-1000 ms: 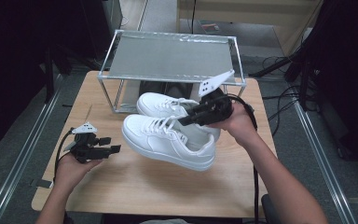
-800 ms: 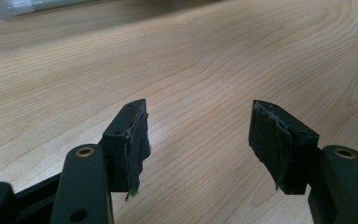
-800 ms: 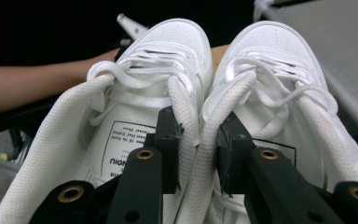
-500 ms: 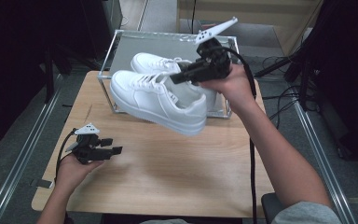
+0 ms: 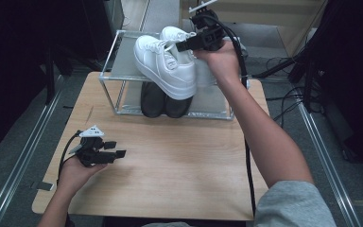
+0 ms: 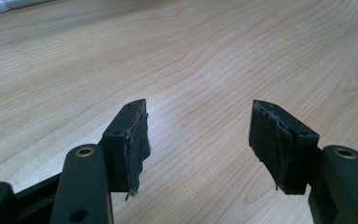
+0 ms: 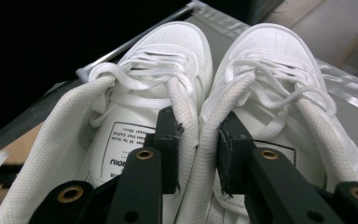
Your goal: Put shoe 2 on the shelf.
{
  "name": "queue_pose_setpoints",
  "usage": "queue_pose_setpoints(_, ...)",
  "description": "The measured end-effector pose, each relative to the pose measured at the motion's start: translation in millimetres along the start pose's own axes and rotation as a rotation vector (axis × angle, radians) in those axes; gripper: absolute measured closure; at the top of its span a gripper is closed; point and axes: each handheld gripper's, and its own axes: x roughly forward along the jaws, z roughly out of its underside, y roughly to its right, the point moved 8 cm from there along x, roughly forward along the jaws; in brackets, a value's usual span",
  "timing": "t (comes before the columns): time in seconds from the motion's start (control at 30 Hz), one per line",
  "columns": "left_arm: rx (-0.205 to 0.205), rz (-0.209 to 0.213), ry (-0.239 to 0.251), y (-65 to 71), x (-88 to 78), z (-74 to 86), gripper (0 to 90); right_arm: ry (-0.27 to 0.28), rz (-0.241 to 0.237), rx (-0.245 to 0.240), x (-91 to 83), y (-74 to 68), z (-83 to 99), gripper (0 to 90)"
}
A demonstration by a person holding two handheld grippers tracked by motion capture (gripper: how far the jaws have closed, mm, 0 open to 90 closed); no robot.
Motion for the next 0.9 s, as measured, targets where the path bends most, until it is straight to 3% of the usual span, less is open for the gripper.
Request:
queue_pose_setpoints(0.1,0.004,-0.001,-0.002,0.4,0.6,0.3,38.0,0.003,0.028,0.035,7.1,8.0,-7.3,74.3)
queue_pose_setpoints(0.13,0.008,0.005,-0.005,1.0,0.9,0.6,38.0,0.019,0.049,0.09,13.9,15.5,-14.2,74.3)
queue_pose_setpoints(0.23,0.009,0.005,0.0,1.3,1.0,0.1,38.0,0.026,0.1,0.15,24.4,24.1,-24.3,74.3)
queue_pose_setpoints(0.27,0.008,0.007,0.001,1.6,0.9,-0.1,38.0,0.026,0.1,0.15,24.4,24.1,-24.3,74.3)
queue_pose_setpoints(0.33,0.008,0.013,0.001,2.5,0.8,-0.2,38.0,0.021,0.146,0.165,31.9,27.2,-30.7,74.3)
queue_pose_setpoints(0.37,0.013,0.017,-0.001,2.9,1.0,-0.2,38.0,0.019,0.196,0.176,40.4,29.7,-37.0,74.3)
queue_pose_setpoints(0.4,0.013,0.017,-0.001,2.9,1.0,-0.2,38.0,0.019,0.196,0.176,40.4,29.7,-37.0,74.3)
queue_pose_setpoints(0.43,0.015,0.019,-0.003,3.5,0.7,0.2,38.0,0.018,0.229,0.185,46.4,31.7,-41.1,74.1)
queue_pose_setpoints(0.73,0.022,0.026,0.0,4.9,0.2,-0.7,38.1,0.01,0.342,0.285,70.6,40.3,-51.7,73.8)
queue_pose_setpoints(0.9,0.03,0.028,0.003,6.5,0.8,-1.7,38.0,-0.009,0.401,0.298,81.8,38.7,-56.3,73.6)
